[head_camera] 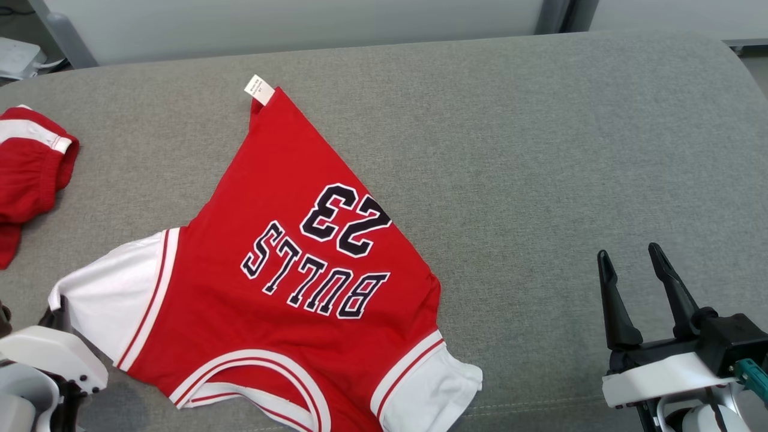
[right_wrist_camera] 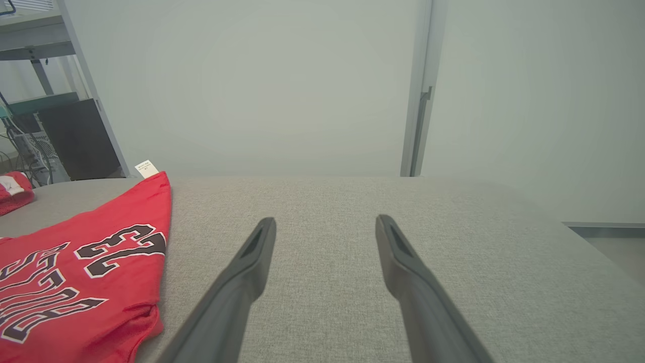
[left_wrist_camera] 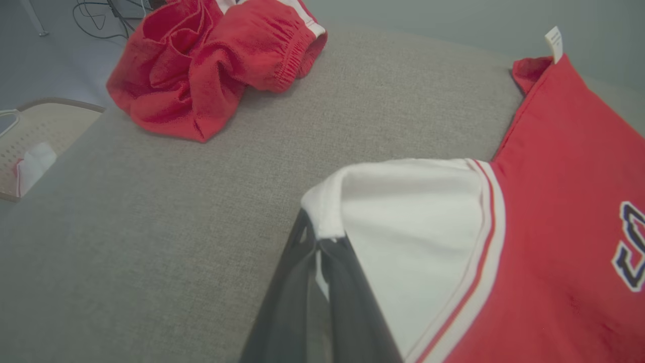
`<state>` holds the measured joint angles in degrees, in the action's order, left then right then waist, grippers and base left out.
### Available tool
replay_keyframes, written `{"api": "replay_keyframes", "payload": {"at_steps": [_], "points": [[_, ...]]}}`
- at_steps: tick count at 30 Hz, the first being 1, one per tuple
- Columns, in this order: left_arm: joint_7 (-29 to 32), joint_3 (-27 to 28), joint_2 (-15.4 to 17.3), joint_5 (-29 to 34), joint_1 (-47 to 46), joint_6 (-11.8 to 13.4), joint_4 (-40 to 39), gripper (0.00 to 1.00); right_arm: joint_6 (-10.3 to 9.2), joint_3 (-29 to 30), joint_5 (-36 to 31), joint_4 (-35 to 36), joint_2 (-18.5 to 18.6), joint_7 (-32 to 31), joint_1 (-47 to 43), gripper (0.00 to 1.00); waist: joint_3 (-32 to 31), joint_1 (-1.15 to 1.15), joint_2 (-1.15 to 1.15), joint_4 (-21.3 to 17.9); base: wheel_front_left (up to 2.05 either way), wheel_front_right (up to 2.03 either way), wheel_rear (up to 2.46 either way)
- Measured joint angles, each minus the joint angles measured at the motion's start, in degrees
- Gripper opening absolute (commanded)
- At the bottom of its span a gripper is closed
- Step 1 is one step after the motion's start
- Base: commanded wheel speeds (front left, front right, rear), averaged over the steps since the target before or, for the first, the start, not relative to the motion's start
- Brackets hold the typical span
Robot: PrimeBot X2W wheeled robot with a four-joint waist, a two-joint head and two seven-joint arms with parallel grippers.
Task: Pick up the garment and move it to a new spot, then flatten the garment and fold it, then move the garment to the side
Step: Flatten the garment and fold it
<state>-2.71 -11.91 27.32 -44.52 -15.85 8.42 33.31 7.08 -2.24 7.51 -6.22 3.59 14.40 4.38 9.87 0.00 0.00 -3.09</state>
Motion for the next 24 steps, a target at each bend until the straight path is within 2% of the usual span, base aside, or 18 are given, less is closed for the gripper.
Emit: {"api": "replay_keyframes", "payload": {"at_steps": [1,2,9,13,17,21,24], "points": [[0.0,0.0,-0.4,-0.4,0.0,-0.2,1.1,0.35,0.00,0.0,0.0,-0.1,0.0,0.0,0.0,1.00,0.0,0.00,0.00,-0.2,0.00,0.00,0.00],[-0.2,0.0,-1.0,-0.5,0.0,-0.3,2.0,1.00,0.00,0.0,0.0,-0.1,0.0,0.0,0.0,1.00,-0.1,0.00,0.00,-0.4,0.00,0.00,0.00],[-4.7,0.0,-2.7,-0.5,-1.5,-0.8,5.1,1.00,0.00,0.6,0.0,-0.1,0.0,0.0,0.0,1.00,-0.4,0.00,0.00,-0.9,0.00,0.00,0.00],[-8.3,0.3,-2.8,0.3,-1.3,0.1,3.6,1.00,0.00,2.0,0.0,-0.1,0.0,0.0,0.0,1.00,-0.6,0.00,0.00,-0.7,0.00,0.00,0.00],[-10.5,0.4,-3.2,2.6,0.1,1.7,-3.5,1.00,0.01,3.2,0.0,-0.1,0.0,0.0,-0.2,1.00,-1.1,0.00,0.00,-0.1,0.00,0.00,0.00],[-11.4,-0.3,-4.5,6.0,3.8,4.7,-13.4,1.00,0.00,4.0,-0.1,-0.1,0.0,0.0,-0.3,1.00,-1.8,0.00,0.00,0.6,0.00,0.00,0.00],[-11.5,-1.7,-4.8,8.9,6.8,6.0,-21.0,1.00,0.01,4.3,-0.4,-0.1,0.0,0.0,-0.3,1.00,-2.4,0.00,0.00,1.0,0.00,0.00,0.00]]}}
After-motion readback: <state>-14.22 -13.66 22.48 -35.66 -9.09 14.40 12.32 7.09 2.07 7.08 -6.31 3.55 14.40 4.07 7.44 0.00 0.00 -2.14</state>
